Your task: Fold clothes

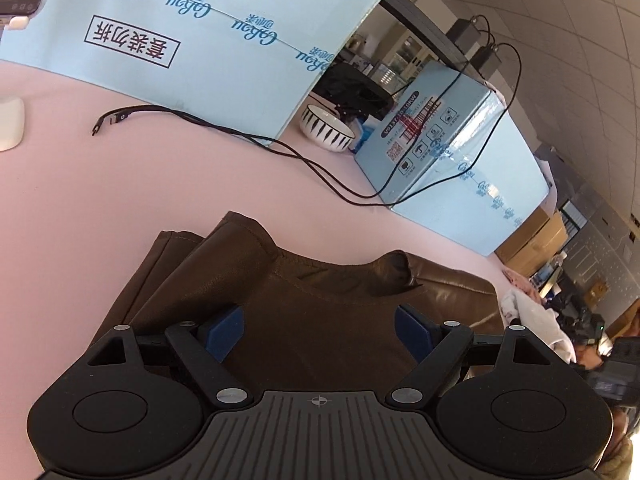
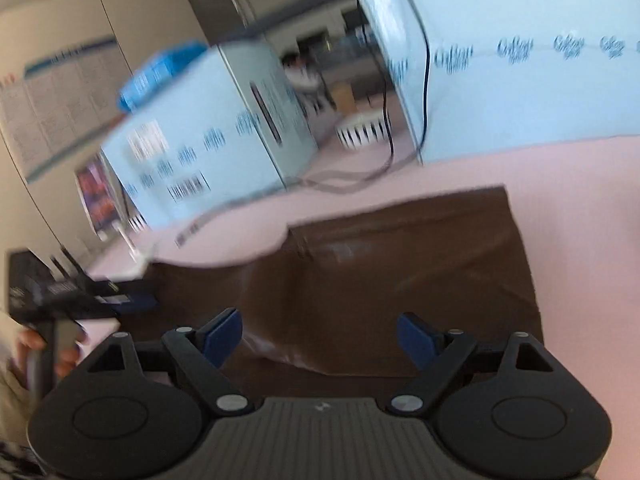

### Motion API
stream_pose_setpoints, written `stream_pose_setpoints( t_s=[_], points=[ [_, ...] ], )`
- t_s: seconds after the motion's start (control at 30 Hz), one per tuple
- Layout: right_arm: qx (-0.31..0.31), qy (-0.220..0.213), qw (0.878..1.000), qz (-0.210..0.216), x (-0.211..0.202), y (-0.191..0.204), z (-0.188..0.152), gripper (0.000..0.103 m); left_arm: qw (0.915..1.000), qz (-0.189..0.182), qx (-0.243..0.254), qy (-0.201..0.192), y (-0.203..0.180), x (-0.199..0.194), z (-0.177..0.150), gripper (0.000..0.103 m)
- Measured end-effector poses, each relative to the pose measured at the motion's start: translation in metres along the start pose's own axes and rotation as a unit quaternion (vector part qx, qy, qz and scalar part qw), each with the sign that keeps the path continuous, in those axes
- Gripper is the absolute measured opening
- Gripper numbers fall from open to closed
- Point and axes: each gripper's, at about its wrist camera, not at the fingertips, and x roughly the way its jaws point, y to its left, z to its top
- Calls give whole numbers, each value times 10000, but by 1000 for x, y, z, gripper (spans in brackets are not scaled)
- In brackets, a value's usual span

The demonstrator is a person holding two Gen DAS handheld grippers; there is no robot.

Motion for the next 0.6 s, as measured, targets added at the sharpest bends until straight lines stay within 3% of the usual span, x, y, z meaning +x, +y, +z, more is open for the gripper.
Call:
stream_pose_setpoints(
  t_s=[0.03, 0.2, 0.4, 0.5, 0.6],
  points=[
    [-133, -24, 9998, -142, 5, 2, 1, 87, 9999, 121, -38, -27, 6, -3, 0, 85],
    [-177, -94, 9984, -538, 11, 3, 2, 86, 9977, -385, -563, -52, 34, -7, -2, 85],
    [424, -799, 9878, -1267, -11, -24, -4, 87, 9952, -441, -866, -87, 37, -11, 1, 85],
    [1226, -1133, 9809, -1003, -53, -45, -19, 89, 9959, -466, -716, -303, 17, -30, 8, 85],
    [2358, -1653, 9576, -57, -109, -62, -54, 95, 9950, -914, -210, -343, -20, -39, 13, 89]
  ],
)
